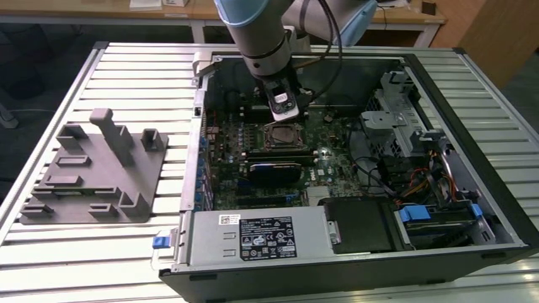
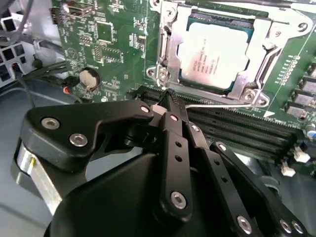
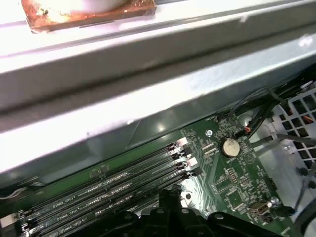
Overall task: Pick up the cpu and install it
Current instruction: 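Install the first cpu locking lever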
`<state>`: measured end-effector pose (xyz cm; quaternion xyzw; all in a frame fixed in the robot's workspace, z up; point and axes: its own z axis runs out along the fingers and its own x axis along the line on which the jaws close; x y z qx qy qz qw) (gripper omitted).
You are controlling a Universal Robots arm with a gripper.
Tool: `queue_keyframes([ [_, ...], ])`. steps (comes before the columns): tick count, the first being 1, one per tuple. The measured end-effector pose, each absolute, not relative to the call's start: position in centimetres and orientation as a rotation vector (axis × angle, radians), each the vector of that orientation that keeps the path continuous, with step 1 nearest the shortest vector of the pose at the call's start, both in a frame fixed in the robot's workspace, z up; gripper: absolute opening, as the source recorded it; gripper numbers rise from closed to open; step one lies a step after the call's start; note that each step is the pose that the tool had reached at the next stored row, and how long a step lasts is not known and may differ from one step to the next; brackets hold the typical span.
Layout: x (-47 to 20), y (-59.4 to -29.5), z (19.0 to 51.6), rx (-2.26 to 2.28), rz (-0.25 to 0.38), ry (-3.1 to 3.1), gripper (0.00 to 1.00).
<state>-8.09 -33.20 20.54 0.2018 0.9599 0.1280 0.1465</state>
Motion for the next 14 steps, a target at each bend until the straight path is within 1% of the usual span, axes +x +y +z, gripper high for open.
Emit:
queue_keyframes([
  [6,-8.07,-33.20,20.55,0.583,0.369,2.769,0.11],
  [14,-7.96,-33.20,20.51,0.613,0.354,2.850,0.11],
])
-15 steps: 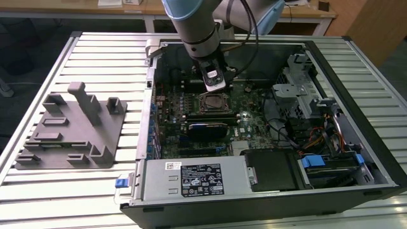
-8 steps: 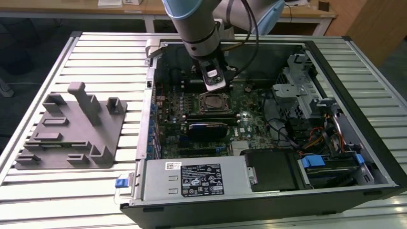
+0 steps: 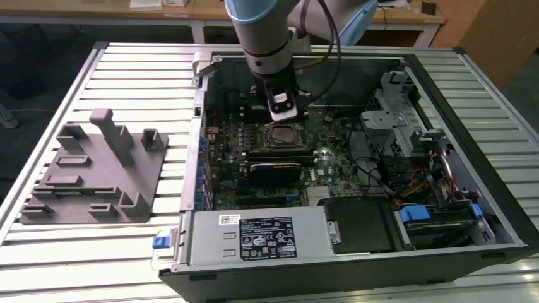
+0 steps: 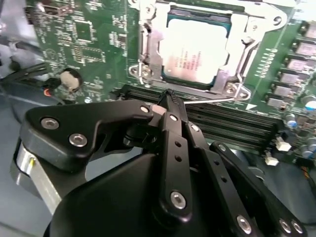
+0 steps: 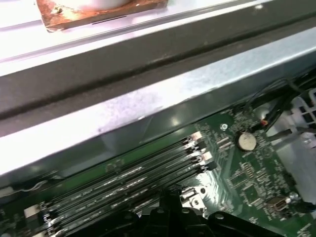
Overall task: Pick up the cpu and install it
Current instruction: 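Install the first cpu locking lever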
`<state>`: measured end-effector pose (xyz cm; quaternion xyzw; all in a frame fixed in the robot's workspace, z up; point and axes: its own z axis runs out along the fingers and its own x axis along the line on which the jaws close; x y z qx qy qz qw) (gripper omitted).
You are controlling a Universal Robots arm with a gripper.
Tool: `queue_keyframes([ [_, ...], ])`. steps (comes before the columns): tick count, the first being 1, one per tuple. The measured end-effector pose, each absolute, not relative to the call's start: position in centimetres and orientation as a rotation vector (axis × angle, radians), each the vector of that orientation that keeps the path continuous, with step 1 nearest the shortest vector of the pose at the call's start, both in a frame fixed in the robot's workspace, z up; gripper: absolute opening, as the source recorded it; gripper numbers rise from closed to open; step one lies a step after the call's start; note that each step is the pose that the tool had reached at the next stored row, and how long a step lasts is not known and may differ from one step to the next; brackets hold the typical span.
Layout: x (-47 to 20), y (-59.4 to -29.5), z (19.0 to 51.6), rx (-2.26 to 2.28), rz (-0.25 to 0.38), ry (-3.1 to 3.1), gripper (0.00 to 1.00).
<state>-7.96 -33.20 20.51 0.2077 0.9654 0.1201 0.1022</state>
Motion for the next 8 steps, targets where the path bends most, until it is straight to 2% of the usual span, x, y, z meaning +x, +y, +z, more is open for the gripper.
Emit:
queue_keyframes([
  [8,-7.52,-33.11,20.51,0.520,0.348,2.887,0.11],
])
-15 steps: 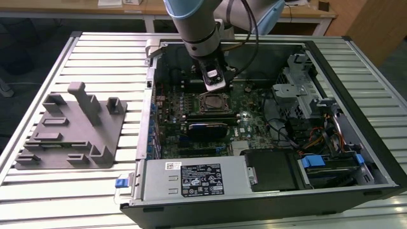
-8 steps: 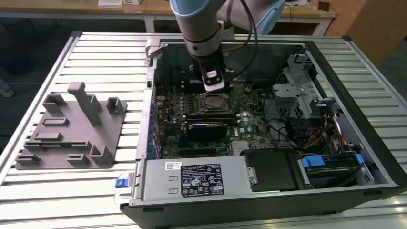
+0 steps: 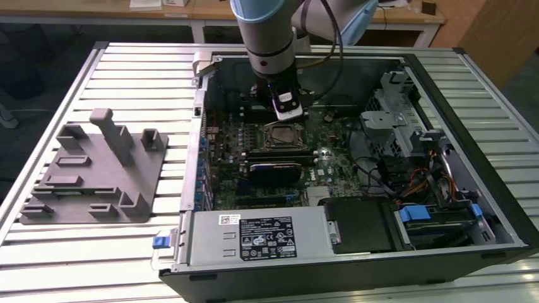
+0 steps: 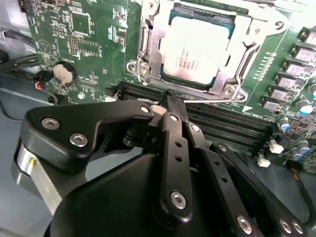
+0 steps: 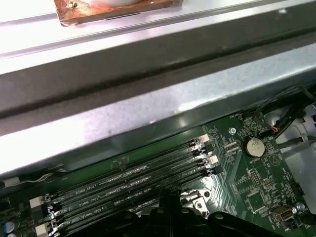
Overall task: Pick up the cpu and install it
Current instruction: 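Install the first cpu locking lever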
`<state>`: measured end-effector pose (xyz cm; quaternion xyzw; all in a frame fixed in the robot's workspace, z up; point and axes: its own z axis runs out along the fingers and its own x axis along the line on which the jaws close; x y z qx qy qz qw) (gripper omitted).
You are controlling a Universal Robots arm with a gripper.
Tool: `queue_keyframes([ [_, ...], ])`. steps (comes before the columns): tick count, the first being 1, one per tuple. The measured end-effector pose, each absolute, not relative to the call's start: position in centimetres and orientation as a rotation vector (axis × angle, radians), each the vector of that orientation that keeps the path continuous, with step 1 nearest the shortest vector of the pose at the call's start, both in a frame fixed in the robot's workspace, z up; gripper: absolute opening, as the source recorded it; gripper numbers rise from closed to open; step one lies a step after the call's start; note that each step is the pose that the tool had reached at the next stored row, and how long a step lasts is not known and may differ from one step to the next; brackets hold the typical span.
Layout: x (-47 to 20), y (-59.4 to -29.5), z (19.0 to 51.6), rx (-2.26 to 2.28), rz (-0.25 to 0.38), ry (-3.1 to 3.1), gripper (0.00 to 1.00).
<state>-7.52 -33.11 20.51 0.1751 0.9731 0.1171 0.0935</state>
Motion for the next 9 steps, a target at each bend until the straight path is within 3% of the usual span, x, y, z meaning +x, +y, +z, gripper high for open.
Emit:
queue_keyframes([
  [9,-7.12,-32.69,20.51,0.516,0.312,2.894,0.11],
])
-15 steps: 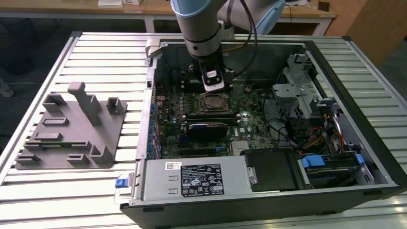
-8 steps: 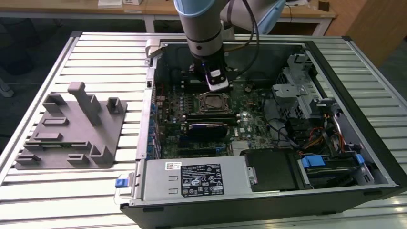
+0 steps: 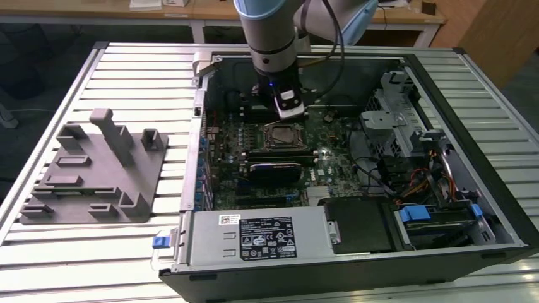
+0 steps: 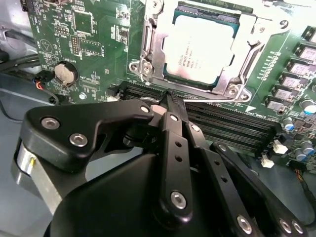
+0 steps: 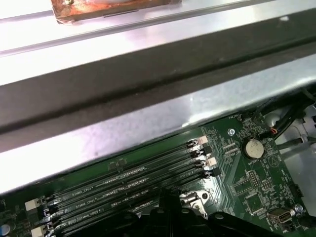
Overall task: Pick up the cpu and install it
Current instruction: 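Install the first cpu locking lever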
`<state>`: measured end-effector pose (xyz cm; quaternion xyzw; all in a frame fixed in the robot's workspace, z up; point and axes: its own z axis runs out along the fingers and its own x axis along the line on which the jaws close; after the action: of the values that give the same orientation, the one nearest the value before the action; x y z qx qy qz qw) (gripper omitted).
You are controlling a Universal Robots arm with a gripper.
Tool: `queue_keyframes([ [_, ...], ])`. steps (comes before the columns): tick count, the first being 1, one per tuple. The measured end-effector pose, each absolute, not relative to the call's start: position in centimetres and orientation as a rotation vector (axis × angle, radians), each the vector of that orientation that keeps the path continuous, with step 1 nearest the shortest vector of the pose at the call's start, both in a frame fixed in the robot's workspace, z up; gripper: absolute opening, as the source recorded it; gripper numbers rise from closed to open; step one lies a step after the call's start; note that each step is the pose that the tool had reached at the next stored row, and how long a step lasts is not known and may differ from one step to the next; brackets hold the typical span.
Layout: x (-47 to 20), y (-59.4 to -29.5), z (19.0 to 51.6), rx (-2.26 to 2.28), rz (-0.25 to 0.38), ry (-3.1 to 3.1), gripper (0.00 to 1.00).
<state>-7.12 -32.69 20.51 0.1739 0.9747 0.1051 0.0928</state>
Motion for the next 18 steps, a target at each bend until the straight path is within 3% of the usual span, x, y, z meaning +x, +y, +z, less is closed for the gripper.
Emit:
queue_keyframes([
  [4,-7.02,-32.41,20.47,0.515,0.284,2.897,0.11],
  [18,-6.99,-31.80,20.21,0.511,0.279,2.900,0.11],
])
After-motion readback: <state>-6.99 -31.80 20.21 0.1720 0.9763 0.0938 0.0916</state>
